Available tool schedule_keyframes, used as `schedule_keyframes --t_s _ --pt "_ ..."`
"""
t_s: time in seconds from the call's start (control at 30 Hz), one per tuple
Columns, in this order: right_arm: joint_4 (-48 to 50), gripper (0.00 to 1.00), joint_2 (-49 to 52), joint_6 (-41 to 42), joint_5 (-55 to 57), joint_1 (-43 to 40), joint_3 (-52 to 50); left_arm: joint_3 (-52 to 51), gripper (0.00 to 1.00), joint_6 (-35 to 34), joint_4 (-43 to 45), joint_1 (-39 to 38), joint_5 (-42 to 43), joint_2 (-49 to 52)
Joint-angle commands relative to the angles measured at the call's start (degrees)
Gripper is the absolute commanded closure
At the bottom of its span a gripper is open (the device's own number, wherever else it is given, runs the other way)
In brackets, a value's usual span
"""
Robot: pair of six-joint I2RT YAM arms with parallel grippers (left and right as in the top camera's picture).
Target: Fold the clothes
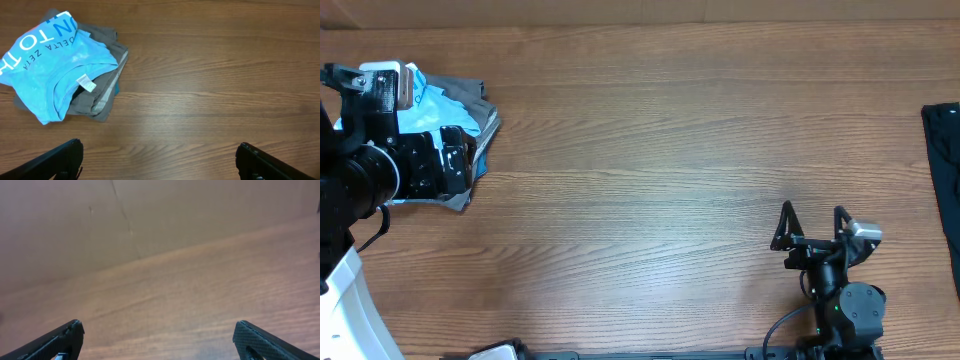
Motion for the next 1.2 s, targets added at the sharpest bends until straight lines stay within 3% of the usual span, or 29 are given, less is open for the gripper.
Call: schedule_keyframes --t_s 0.0,1.17 --pt "2.4 0.0 -0.66 0.42 -0.83 -0.37 -2.27 -0.07 0.0 1.09 -0.07 -0.15 0.63 -0.17" --pt "4.85 0.0 -0.66 0.42 -1.01 -0.37 -3.26 -0.31 0.0 1.92 2.16 -0.35 0.02 -1.84"
